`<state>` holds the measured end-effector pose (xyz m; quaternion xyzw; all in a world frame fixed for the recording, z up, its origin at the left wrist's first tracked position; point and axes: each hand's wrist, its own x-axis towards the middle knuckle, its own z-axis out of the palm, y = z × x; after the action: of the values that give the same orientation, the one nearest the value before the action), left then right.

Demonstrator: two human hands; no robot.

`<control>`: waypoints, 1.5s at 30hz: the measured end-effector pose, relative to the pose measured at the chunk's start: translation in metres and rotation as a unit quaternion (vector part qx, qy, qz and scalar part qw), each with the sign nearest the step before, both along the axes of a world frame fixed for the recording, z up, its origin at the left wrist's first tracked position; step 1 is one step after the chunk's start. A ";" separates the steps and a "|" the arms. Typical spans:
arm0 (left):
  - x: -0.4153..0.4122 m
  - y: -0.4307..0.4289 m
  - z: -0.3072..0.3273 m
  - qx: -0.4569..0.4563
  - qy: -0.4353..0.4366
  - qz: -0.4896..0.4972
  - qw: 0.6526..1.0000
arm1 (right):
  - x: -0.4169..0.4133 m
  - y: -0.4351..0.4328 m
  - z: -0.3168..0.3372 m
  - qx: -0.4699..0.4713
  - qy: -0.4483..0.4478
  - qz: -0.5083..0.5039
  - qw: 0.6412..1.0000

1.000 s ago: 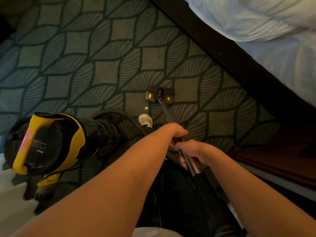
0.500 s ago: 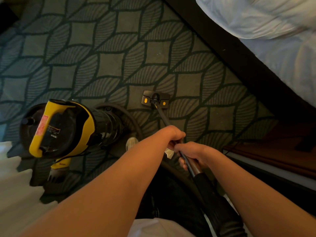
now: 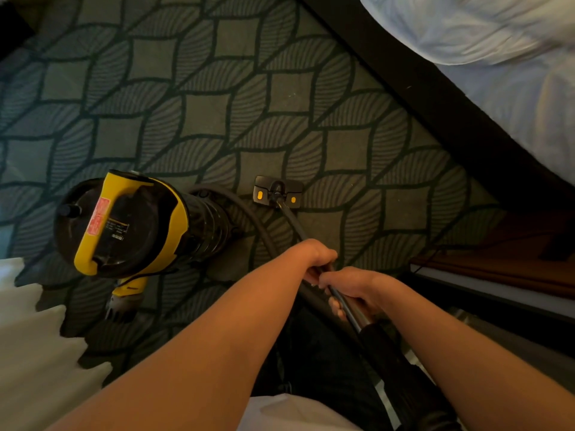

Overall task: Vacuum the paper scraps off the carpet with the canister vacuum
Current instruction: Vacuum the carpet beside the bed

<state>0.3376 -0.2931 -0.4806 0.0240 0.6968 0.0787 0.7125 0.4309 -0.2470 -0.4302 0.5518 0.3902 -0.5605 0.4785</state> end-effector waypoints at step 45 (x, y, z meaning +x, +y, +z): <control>-0.193 0.124 0.020 0.146 0.103 0.220 0.959 | -0.176 0.114 0.015 0.299 0.203 0.042 0.931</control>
<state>0.1449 -0.1693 -0.4605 -0.0180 0.7353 0.3314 0.5909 0.2550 -0.1327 -0.4148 0.5270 0.6513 -0.4975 0.2247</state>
